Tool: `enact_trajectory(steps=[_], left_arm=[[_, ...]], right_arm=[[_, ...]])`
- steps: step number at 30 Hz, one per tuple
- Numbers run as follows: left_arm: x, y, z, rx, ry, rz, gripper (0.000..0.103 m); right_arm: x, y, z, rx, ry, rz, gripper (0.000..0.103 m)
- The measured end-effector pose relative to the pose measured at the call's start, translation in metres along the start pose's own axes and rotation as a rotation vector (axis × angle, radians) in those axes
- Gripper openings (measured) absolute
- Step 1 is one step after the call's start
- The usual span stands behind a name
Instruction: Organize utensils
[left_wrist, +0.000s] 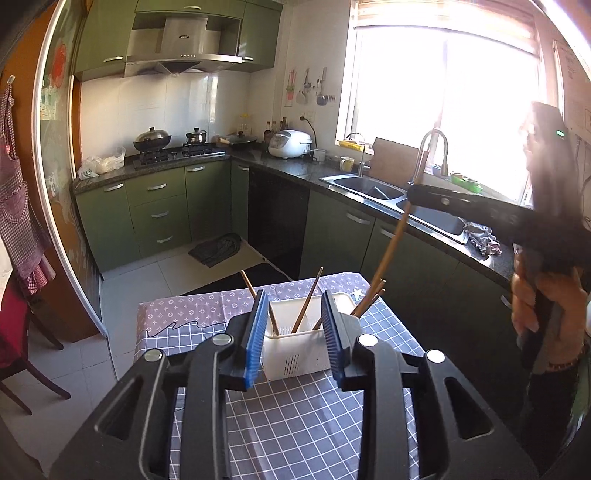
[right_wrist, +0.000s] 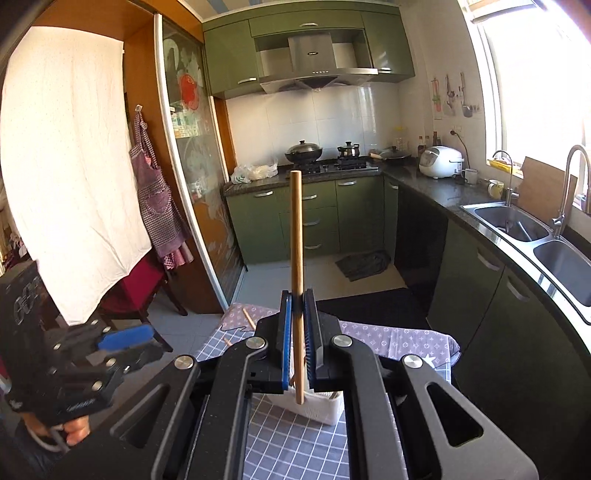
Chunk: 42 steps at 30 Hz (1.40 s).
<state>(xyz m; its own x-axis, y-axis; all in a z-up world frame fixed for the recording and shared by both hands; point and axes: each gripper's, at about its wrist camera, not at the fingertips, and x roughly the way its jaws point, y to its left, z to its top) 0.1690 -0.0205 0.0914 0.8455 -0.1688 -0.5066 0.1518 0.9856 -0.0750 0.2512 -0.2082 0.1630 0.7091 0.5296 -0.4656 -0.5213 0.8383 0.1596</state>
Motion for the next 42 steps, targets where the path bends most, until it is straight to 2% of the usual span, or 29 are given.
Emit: enact_trajectory(steps=[5,8,13,17,21,25,28,30,33,35,36,38,42], left_arm=[[-0.013,-0.001,-0.027,0.021,-0.029,0.049,0.03],[-0.01,-0.002,-0.045,0.023,-0.024,0.076,0.038],[0.0,0.001,-0.072,-0.031,0.006,0.053,0.039],[0.001,0.002,-0.087,-0.067,-0.008,0.064,0.043],[0.0,0.0,-0.097,-0.054,-0.027,0.109,0.047],[-0.004,0.001,-0.099,-0.062,-0.043,0.127,0.051],[-0.008,-0.003,-0.102,-0.051,-0.059,0.136,0.058],[-0.01,-0.008,-0.106,-0.041,-0.067,0.149,0.059],[-0.012,-0.014,-0.117,-0.03,-0.066,0.155,0.063],[-0.014,-0.015,-0.124,-0.03,-0.065,0.156,0.066],[-0.015,-0.016,-0.128,-0.031,-0.064,0.158,0.07],[-0.018,-0.017,-0.137,-0.036,-0.063,0.163,0.077],[-0.029,-0.018,-0.15,-0.047,-0.067,0.167,0.083]], right_arm=[[0.045,-0.007,-0.002,0.013,0.056,-0.044,0.007],[0.068,-0.012,-0.013,0.01,0.097,-0.068,0.007],[0.099,-0.015,-0.033,-0.002,0.165,-0.089,0.007],[0.117,-0.013,-0.045,-0.016,0.207,-0.093,0.007],[0.111,-0.01,-0.046,-0.015,0.195,-0.088,0.01],[0.063,-0.002,-0.044,-0.021,0.099,-0.071,0.015],[0.017,0.009,-0.053,-0.032,0.004,-0.066,0.032],[-0.008,0.012,-0.069,-0.037,-0.042,-0.081,0.037],[-0.033,0.013,-0.104,-0.031,-0.066,-0.112,0.05],[-0.045,0.014,-0.133,-0.021,-0.075,-0.142,0.073],[-0.05,0.015,-0.148,-0.022,-0.076,-0.151,0.078],[-0.058,0.019,-0.174,-0.028,-0.077,-0.159,0.097],[-0.075,0.023,-0.214,-0.001,-0.083,-0.164,0.098]])
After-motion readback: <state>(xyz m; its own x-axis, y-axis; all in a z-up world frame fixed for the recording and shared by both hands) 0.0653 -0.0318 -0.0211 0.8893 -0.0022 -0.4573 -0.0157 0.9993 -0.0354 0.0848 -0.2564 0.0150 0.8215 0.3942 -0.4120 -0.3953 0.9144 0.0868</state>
